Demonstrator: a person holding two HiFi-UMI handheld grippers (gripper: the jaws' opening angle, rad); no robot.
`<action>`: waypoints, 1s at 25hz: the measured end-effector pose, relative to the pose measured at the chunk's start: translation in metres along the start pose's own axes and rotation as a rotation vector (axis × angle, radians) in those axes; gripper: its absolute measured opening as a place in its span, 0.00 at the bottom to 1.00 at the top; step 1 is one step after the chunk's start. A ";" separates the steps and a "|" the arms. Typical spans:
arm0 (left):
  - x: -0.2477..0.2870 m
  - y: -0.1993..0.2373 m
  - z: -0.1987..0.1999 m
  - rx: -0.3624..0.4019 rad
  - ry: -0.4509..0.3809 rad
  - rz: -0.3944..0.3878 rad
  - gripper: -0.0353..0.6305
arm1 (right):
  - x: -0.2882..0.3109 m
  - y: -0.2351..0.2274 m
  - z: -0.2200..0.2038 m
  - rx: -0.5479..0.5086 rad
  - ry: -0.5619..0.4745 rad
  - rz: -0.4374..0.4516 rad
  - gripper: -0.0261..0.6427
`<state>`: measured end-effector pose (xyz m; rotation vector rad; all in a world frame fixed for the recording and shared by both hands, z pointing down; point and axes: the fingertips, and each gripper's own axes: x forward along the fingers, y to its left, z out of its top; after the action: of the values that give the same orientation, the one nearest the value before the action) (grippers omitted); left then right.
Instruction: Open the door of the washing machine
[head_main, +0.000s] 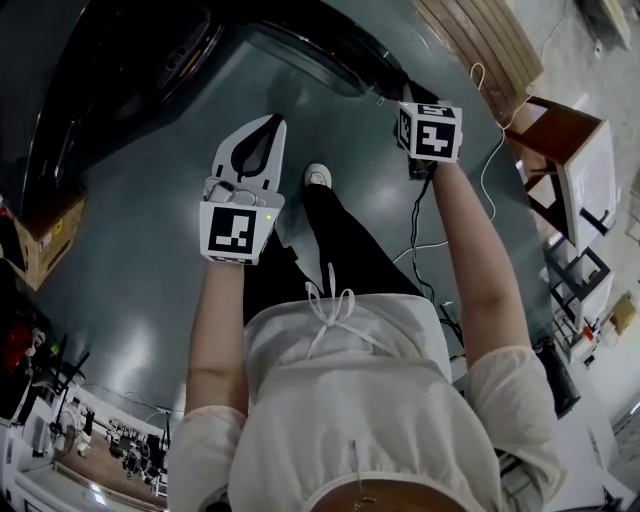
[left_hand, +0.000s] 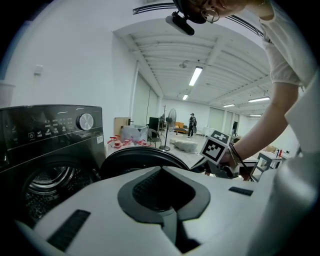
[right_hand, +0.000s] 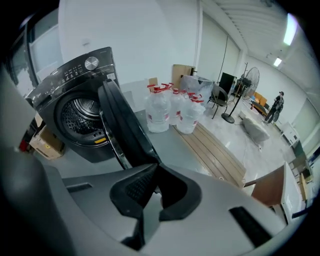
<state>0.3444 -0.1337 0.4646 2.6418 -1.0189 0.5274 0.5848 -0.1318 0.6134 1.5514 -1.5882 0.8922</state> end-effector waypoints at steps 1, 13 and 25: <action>-0.003 0.003 0.003 0.001 -0.017 0.011 0.09 | -0.003 0.004 0.001 0.000 -0.005 0.001 0.05; -0.105 0.060 0.031 -0.060 -0.043 0.217 0.09 | -0.072 0.147 0.075 -0.279 -0.236 0.236 0.05; -0.261 0.128 0.057 -0.077 -0.094 0.524 0.09 | -0.179 0.316 0.178 -0.528 -0.560 0.466 0.05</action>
<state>0.0910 -0.0927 0.3171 2.3376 -1.7366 0.4531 0.2636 -0.1887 0.3746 1.1088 -2.4108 0.2023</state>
